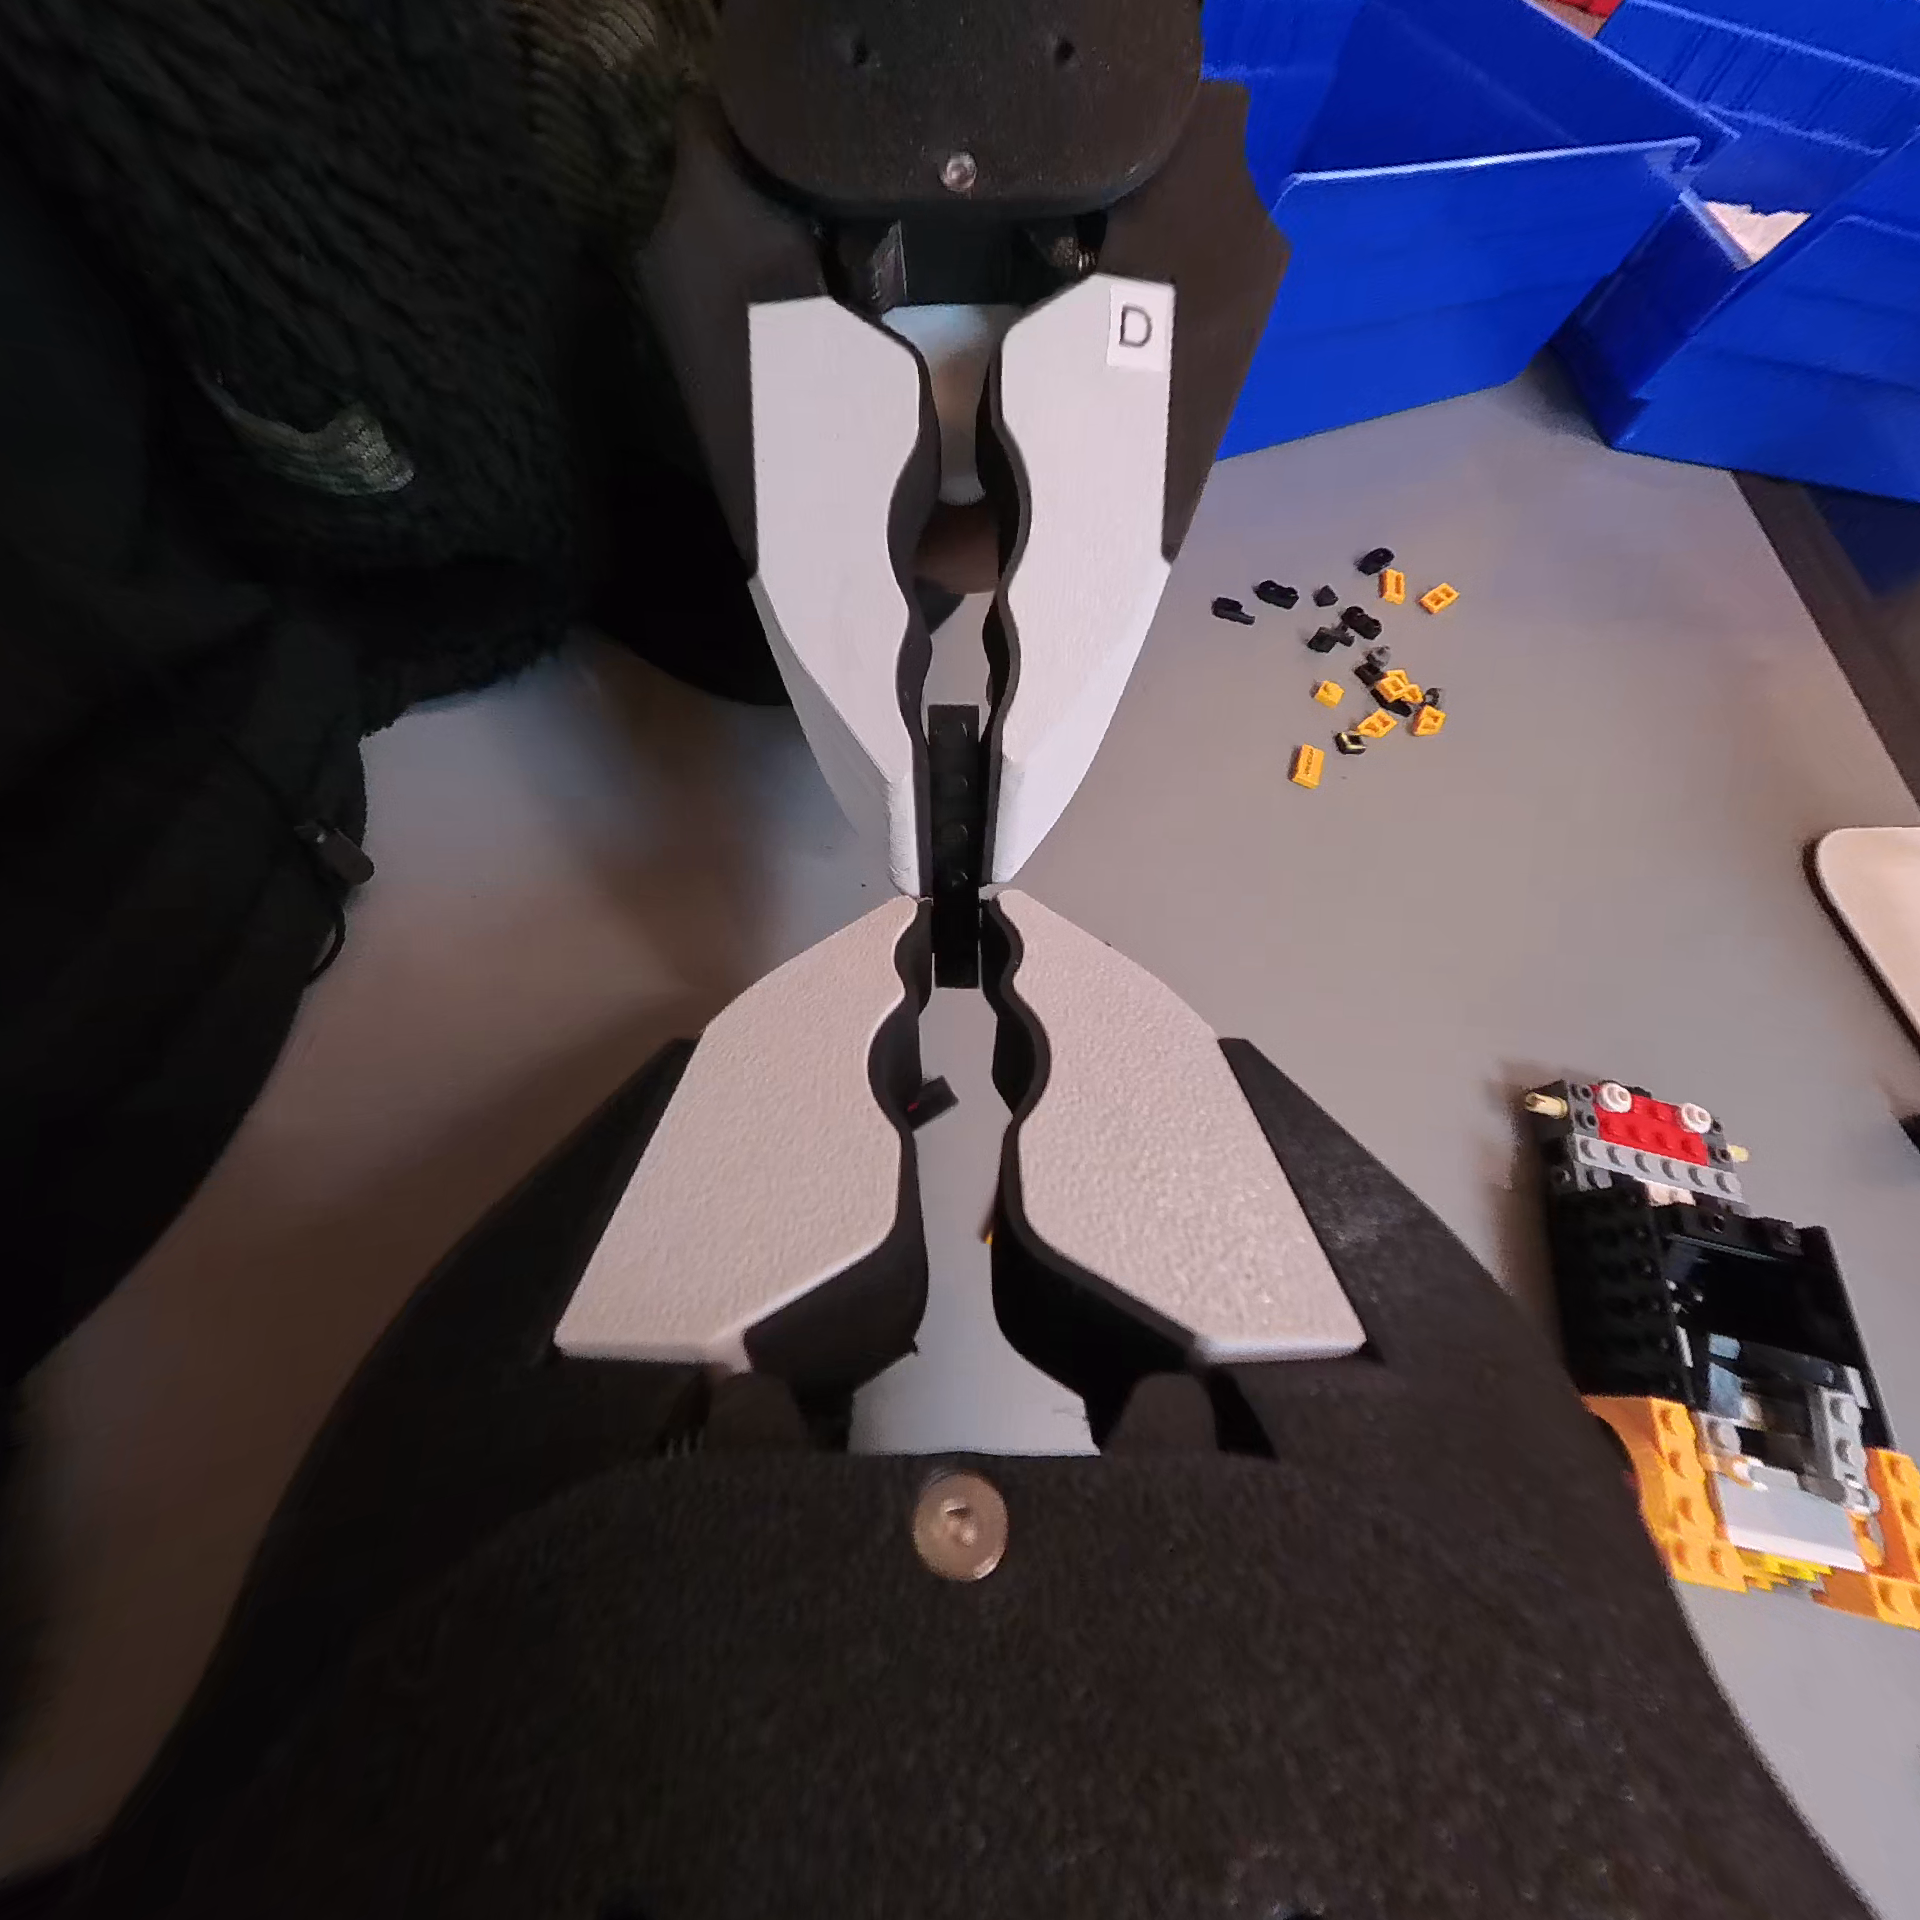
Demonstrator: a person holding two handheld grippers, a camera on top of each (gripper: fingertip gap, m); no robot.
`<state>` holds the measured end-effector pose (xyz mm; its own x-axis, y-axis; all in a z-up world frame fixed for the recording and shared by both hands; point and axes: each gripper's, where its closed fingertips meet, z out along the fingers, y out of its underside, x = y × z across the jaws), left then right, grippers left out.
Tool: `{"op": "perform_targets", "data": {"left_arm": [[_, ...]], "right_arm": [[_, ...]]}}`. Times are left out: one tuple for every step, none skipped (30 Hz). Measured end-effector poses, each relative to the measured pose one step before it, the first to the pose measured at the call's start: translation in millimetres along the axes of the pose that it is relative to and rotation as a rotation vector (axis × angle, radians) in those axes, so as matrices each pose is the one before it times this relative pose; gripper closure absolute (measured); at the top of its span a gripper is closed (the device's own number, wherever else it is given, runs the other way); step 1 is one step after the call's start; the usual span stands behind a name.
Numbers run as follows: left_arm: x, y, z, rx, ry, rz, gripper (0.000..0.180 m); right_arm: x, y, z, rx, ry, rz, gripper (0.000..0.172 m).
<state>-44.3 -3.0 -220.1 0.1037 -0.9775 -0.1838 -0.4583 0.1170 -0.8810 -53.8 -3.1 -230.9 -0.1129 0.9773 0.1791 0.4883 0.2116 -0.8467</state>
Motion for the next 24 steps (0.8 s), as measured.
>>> {"op": "perform_targets", "data": {"left_arm": [[0.72, 0.77, 0.53, -0.0105, 0.0023, 0.0064, 0.171], [0.11, 1.23, 0.69, -0.0104, -0.0026, 0.0057, 0.171], [0.27, 0.4, 0.09, -0.0037, -0.001, 0.0022, 0.172], [0.09, 0.75, -0.03, -0.0049, 0.0013, -0.0021, 0.171], [-0.37, 1.04, 0.2, -0.0053, -0.0013, -0.0023, 0.171], [-0.47, 1.03, 0.27, -0.0062, -0.0028, -0.0006, 0.172], [-0.76, 1.98, 0.22, -0.0142, -0.0041, 0.0024, 0.171], [-1.19, 2.81, 0.36, -0.0151, -0.0069, 0.0024, 0.171], [0.1, 1.07, 0.26, -0.0022, 0.0015, -0.0034, 0.171], [0.88, -0.94, -0.22, 0.0076, 0.0064, -0.0057, 0.171], [-0.19, -0.84, -0.09, 0.0026, 0.0, -0.0003, 0.172], [0.01, 0.77, 0.26, -0.0067, 0.0003, 0.0023, 0.171], [0.44, 1.12, 0.81, -0.0067, 0.0017, 0.0009, 0.171], [0.62, 0.96, 0.72, -0.0065, 0.0012, 0.0012, 0.171], [-0.39, 0.97, 0.34, -0.0086, -0.0039, 0.0007, 0.171], [-1.56, 0.88, 0.21, -0.0068, -0.0081, -0.0038, 0.171], [-0.54, 0.65, -0.26, 0.001, 0.0061, -0.0172, 0.171], [-1.67, -0.56, -1.12, 0.0131, 0.0065, -0.0311, 0.171], [-1.56, -1.9, -1.72, 0.0223, 0.0108, -0.0429, 0.171], [-0.54, -2.62, -1.52, 0.0254, 0.0168, -0.0434, 0.171], [-0.1, -3.23, -1.7, 0.0297, 0.0197, -0.0405, 0.171], [0.74, -3.47, -1.96, 0.0331, 0.0292, -0.0483, 0.171], [1.01, -3.07, -1.49, 0.0305, 0.0307, -0.0472, 0.171], [1.24, -1.85, -0.89, 0.0204, 0.0226, -0.0281, 0.171]], "right_arm": [[-0.88, 0.9, 0.81, -0.0059, -0.0016, -0.0038, 0.163], [-0.15, 1.11, 0.49, -0.0068, 0.003, -0.0088, 0.163], [-0.17, 0.38, 0.24, 0.0003, 0.0013, -0.0053, 0.163], [-0.19, 0.38, 0.52, -0.0016, -0.0027, 0.003, 0.163], [0.21, 0.7, 0.79, -0.0052, 0.0007, -0.0002, 0.163], [0.58, 0.8, 0.61, -0.006, 0.0063, -0.0067, 0.163], [0.9, 0.79, 0.4, -0.0069, 0.0101, -0.0083, 0.163], [1.34, 0.12, -0.32, -0.0033, 0.0124, -0.0082, 0.162], [0.68, -0.01, -0.55, -0.0023, 0.0043, -0.0049, 0.162], [-0.68, 0.44, 0.06, -0.0062, -0.0049, -0.0012, 0.162], [-0.46, 0.35, 0.55, -0.0046, -0.0005, -0.0026, 0.163], [-0.18, 0.59, 0.63, -0.0044, 0.0021, -0.0044, 0.164], [-0.45, 1.21, 0.68, -0.0088, -0.001, -0.0037, 0.163], [-0.65, 1.02, 0.43, -0.0083, -0.0022, -0.0052, 0.164], [0.39, 0.73, 0.37, -0.0055, 0.0065, -0.0087, 0.164], [1.49, 0.63, 0.42, -0.005, 0.0159, -0.0114, 0.164], [0.89, 0.2, 0.17, 0.0002, 0.0124, -0.0159, 0.164], [1.78, -0.97, -0.44, 0.0122, 0.0232, -0.02, 0.164], [2.23, -2.27, -1.42, 0.0209, 0.0269, -0.0182, 0.164], [1.69, -2.64, -2.09, 0.0219, 0.0172, -0.0104, 0.164], [1.45, -3.28, -2.29, 0.0249, 0.0133, -0.0025, 0.164], [0.93, -3.97, -2.29, 0.0288, 0.0089, -0.0015, 0.164], [0.79, -3.89, -2.05, 0.0262, 0.0081, -0.0097, 0.164], [0.22, -2.92, -1.6, 0.0204, 0.0046, -0.011, 0.164]]}}
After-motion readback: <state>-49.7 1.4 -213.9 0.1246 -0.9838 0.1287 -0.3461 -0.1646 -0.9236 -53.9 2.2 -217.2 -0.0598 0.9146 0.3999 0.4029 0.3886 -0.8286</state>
